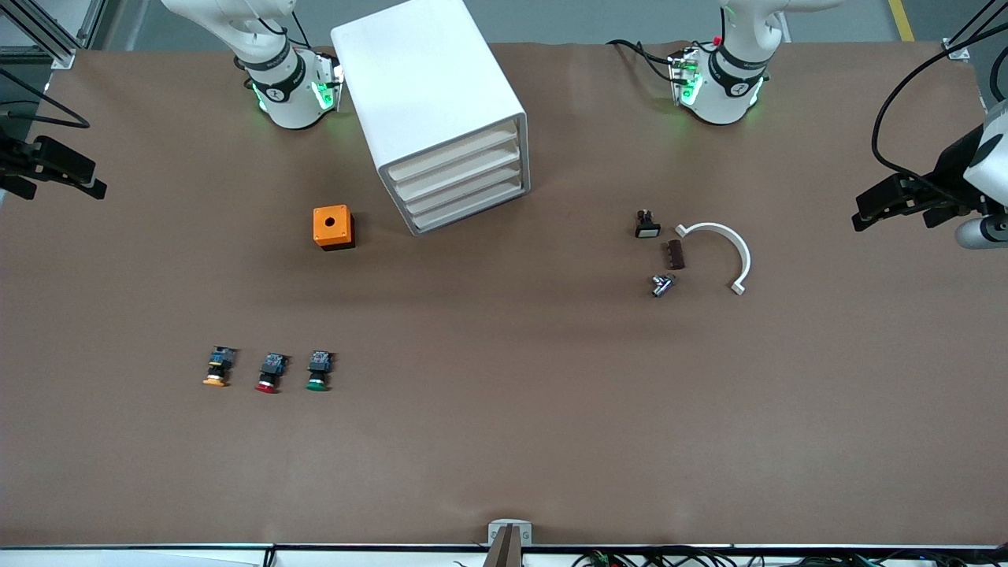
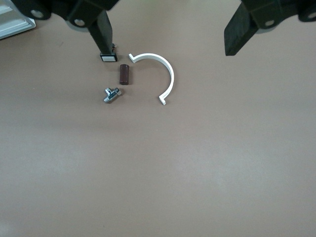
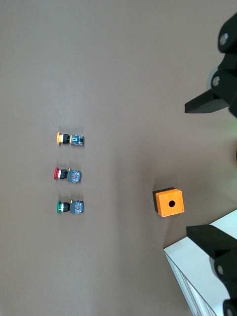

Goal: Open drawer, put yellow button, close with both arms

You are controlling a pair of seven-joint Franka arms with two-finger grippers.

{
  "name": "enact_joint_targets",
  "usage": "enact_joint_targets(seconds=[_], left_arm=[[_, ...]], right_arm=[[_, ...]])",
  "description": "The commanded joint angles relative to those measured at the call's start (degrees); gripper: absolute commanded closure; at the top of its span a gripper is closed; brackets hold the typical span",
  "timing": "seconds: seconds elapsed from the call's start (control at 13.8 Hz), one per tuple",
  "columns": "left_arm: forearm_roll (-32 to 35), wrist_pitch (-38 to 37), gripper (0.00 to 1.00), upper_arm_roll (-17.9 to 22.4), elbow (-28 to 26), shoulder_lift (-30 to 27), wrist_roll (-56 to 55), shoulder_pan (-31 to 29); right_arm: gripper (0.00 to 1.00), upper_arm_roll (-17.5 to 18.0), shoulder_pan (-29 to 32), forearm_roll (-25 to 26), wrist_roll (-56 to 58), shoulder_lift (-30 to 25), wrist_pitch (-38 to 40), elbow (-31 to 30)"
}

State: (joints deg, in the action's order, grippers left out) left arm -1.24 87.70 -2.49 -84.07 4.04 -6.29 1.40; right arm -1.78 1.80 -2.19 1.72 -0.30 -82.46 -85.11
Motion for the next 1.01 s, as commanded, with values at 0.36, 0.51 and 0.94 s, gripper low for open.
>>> enact_joint_targets(seconds=[0.36,0.51,0.94], left_arm=[[-3.3,0.1,0.0,0.4,0.4,0.8,0.2,-0.8],[-7.8,0.0,0.0,0.6,0.3,0.9,-0.2,-1.6],[-28.4,-0.8,0.0,-0.1,0.4,3.8,-14.3,-0.1]], right_arm=[[0.0,0.8,0.7,3.1,0.8,-0.2,-1.0,0.0],[0.0,0.8,0.7,3.0,0.7,-0.2,-0.9,0.0],[0.0,0.7,1.1,2.2,0.7,0.2,-0.9,0.6]])
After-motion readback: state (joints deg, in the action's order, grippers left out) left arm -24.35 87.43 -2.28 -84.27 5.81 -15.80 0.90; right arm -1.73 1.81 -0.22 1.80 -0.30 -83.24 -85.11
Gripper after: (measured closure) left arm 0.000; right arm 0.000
